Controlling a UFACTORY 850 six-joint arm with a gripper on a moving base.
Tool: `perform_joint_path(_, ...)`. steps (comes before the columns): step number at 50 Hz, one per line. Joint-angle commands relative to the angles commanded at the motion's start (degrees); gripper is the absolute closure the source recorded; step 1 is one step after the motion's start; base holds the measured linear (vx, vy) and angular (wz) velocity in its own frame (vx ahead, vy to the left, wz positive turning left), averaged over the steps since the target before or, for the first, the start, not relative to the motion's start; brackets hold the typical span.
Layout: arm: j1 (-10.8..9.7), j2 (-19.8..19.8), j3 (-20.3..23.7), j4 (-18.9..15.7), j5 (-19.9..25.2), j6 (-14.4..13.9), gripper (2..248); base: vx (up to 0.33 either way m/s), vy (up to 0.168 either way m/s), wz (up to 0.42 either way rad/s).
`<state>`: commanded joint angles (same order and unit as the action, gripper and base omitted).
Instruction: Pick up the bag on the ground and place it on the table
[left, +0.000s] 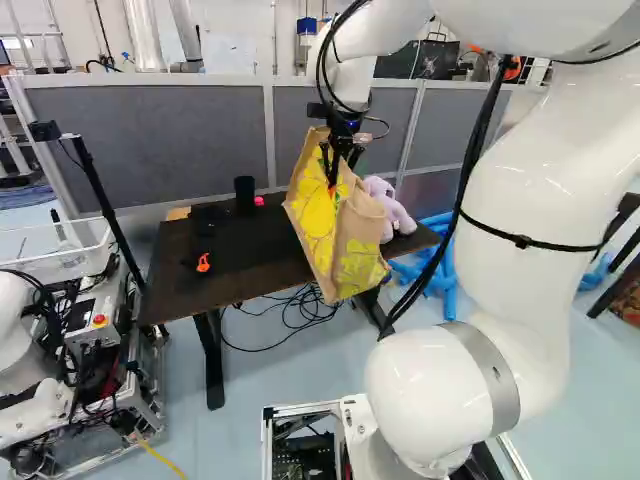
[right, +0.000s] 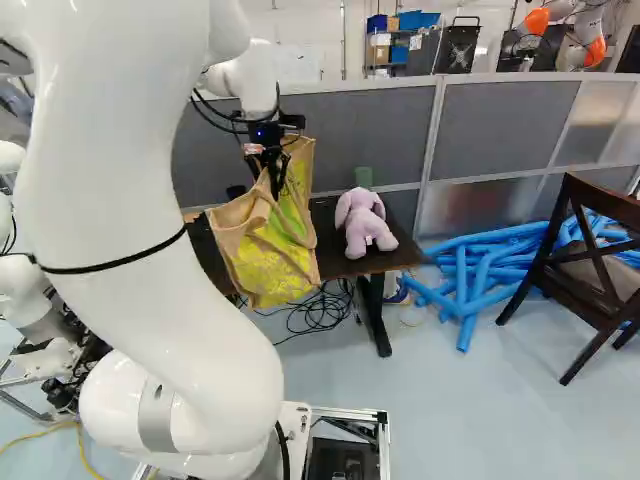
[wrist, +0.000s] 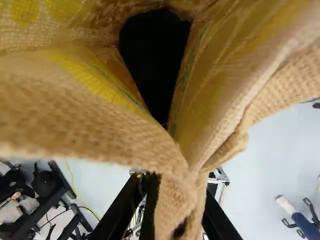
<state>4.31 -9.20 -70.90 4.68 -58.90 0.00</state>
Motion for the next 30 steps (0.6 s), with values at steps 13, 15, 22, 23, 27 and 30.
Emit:
perform_joint_path(13, -0.21, -3.1, -3.65, 0.0, 0.0, 0.0, 229, 0.0, 0.0, 0.0)
perform_joint_path(15, -0.23, -3.52, -4.14, 0.0, 0.0, 0.0, 229, 0.0, 0.0, 0.0)
perform_joint_path(22, -0.33, -5.15, -6.12, 0.0, -0.2, 0.0, 229, 0.0, 0.0, 0.0)
perform_joint_path(23, -0.35, -5.38, -6.41, 0.0, -0.26, 0.0, 229, 0.0, 0.0, 0.0)
perform_joint_path(27, -0.4, -6.32, -7.57, 0.0, -0.58, 0.0, 229, 0.0, 0.0, 0.0)
perform_joint_path(30, -0.45, -7.03, -8.45, 0.0, -0.89, 0.0, 229, 0.0, 0.0, 0.0)
